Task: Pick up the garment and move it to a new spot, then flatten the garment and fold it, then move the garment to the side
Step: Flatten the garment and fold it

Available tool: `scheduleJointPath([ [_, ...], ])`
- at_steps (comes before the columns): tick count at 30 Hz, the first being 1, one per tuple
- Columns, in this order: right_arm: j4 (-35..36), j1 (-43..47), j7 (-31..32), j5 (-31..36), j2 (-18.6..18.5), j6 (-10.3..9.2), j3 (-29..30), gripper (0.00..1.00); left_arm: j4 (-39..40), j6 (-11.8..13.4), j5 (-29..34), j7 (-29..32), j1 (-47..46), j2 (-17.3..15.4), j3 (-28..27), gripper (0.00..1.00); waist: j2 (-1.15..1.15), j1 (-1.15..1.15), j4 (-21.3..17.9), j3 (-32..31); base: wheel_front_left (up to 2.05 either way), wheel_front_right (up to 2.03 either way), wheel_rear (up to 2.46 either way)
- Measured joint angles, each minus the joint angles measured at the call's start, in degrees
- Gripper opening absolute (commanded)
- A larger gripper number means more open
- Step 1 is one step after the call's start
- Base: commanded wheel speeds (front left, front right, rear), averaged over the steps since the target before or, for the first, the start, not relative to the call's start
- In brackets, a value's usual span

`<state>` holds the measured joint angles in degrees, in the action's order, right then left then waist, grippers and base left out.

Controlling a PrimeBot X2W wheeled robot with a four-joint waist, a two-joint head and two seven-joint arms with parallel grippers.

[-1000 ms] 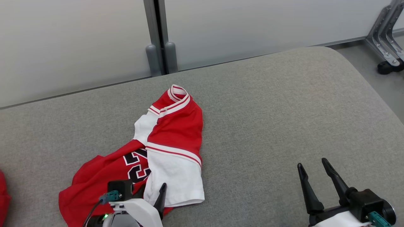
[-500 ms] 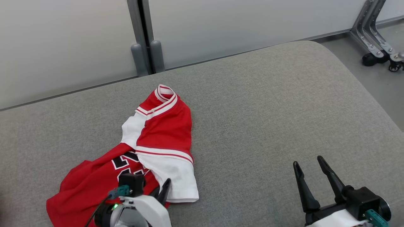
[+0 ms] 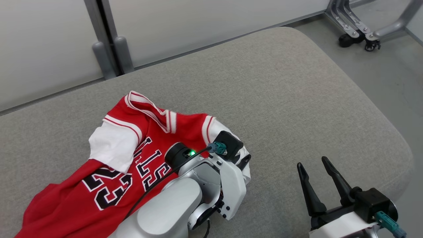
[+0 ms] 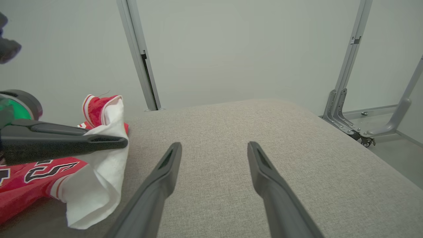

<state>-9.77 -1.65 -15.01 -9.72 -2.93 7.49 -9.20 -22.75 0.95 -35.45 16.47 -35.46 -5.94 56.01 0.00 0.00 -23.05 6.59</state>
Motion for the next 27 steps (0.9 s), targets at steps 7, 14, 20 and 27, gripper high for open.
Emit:
scheduleJointPath([
  [7,-0.46,-0.14,0.00,-1.19,0.11,0.00,-0.14,1.00,-8.17,-5.75,-5.55,-7.77,-1.22,2.81,4.34,1.00,0.00,0.00,-2.99,1.38,0.00,0.00,0.00],
  [14,1.46,0.79,0.00,0.98,0.14,0.00,3.80,1.00,-2.46,-1.45,-8.18,-17.75,2.07,2.75,4.52,1.00,0.00,0.00,0.67,0.28,0.00,0.00,0.00],
  [20,3.28,2.10,0.00,3.20,-1.59,-0.01,6.38,1.00,2.64,8.50,-6.54,-27.89,10.43,-6.33,-2.08,1.00,0.00,0.00,6.28,-1.85,0.00,0.00,0.00],
  [27,4.04,4.49,0.00,3.89,-2.76,0.00,9.46,1.00,11.83,19.25,-5.50,-31.39,25.31,-12.87,-15.12,1.00,0.00,0.00,13.75,-4.55,0.00,0.00,0.00],
])
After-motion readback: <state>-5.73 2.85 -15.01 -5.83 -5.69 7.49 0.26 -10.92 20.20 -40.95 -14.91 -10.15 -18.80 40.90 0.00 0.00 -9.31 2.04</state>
